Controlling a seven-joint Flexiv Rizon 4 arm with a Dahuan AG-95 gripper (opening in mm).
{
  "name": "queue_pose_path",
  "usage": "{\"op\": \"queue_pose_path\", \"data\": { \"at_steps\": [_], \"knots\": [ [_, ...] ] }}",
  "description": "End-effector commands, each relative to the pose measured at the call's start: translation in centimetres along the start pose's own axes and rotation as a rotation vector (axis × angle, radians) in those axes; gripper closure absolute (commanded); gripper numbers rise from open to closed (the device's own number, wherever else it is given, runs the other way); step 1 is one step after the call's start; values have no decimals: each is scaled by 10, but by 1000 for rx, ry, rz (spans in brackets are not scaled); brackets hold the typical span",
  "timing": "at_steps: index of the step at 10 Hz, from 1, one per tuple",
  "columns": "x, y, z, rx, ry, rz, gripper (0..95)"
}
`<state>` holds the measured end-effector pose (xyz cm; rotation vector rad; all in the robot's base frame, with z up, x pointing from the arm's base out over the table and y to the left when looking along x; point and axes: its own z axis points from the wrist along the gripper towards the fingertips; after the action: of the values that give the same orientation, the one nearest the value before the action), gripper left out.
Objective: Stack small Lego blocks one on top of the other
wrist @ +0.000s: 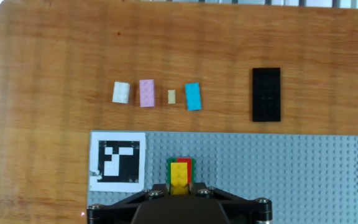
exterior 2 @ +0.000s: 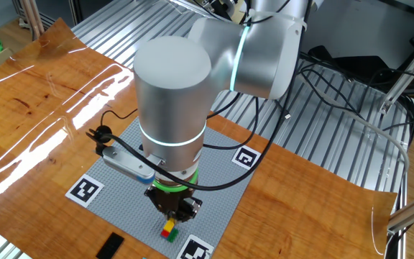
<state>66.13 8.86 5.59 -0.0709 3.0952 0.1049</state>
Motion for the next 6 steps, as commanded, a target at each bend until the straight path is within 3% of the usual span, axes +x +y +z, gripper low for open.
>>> {"op": "queue_pose_path", "data": {
  "at_steps": [1,3,6],
  "knots": [
    [0,0,0,-4,9,12,950],
    [-2,-5,-3,-1,2,-45,950],
    [-14,-33,5,-15,2,-121,950]
  ]
}}
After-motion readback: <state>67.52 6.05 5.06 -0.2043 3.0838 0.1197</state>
